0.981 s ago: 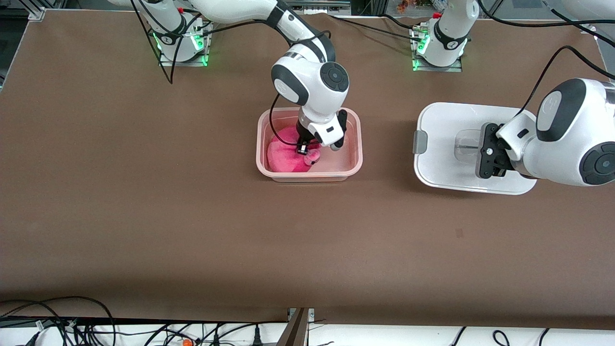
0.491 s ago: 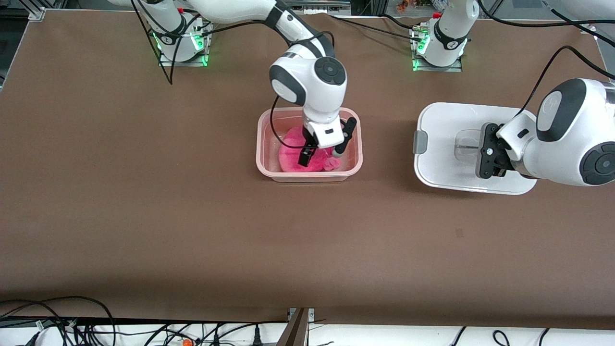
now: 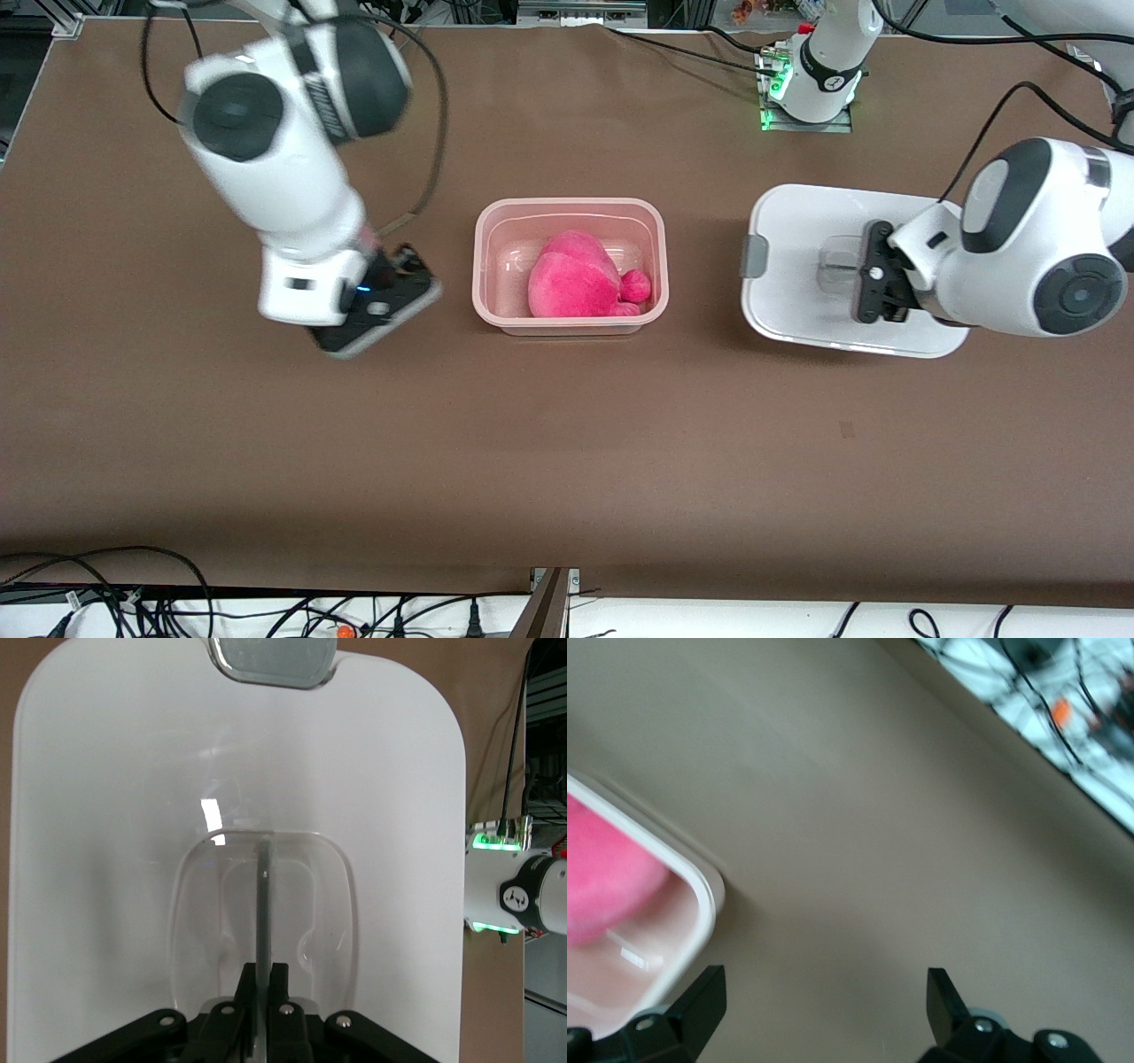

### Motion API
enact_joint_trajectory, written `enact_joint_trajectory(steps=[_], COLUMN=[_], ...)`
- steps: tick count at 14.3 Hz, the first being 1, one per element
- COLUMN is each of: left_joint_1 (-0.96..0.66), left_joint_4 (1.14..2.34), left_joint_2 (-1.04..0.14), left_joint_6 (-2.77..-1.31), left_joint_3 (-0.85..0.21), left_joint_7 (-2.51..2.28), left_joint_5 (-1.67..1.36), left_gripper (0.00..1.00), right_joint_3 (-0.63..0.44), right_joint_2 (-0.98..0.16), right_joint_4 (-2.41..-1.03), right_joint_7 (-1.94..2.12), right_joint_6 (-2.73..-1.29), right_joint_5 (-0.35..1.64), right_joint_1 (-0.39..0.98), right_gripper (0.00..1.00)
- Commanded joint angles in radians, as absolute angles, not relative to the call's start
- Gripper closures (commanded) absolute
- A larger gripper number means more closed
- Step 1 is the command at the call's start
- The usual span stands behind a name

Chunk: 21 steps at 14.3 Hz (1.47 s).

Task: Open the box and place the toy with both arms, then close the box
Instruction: 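Withdraw the right gripper while the left gripper carries the lid over the tub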

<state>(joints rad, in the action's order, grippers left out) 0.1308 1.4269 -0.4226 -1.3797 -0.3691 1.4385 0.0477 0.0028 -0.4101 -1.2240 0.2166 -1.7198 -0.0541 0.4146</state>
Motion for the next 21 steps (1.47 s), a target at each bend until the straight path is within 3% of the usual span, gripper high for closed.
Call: enact_joint_trajectory(steps=[1,4,9,13,16,19,21], left_joint_1=[-0.001,-0.133,-0.331,-0.443,-0.462,-0.480,-0.482], left_joint_4=[1.381,1.359,1.359,1.359,1.359,1.359,1.361], left_joint_2=[-0.420,-0.452,-0.511,-0.603,-0.632,-0.650,-0.650], left_joint_6=[-1.385,-1.460,-1.642,-1.824,-1.881,-1.917,-1.917], left_joint_3=[-0.361,-0.360,-0.359,-0.356,-0.356,-0.356,-0.356], left_joint_7=[1.419,1.371,1.033,0.864,0.808,0.786,0.753], left_joint_5=[-0.014,-0.018,-0.031,-0.026,-0.026,-0.029,-0.022], left_gripper=[1.00,1.00,1.00,1.00,1.00,1.00,1.00], right_joint_3=[-0.105,-0.256,-0.390,-0.382,-0.356,-0.146,-0.091], right_joint_2=[-0.304,-0.201,-0.107,-0.098,-0.101,-0.094,-0.078], right_joint_4=[-1.330,-1.429,-1.480,-1.476,-1.477,-1.479,-1.489], right_joint_7=[0.198,0.204,0.100,0.020,0.017,0.021,0.032], right_joint_6=[-1.646,-1.618,-1.550,-1.539,-1.540,-1.539,-1.534], right_joint_5=[0.059,0.118,0.120,0.118,0.106,0.100,0.100], right_joint_1=[0.426,0.426,0.428,0.428,0.417,0.194,0.114], right_gripper=[0.00,0.00,0.00,0.00,0.00,0.00,0.00])
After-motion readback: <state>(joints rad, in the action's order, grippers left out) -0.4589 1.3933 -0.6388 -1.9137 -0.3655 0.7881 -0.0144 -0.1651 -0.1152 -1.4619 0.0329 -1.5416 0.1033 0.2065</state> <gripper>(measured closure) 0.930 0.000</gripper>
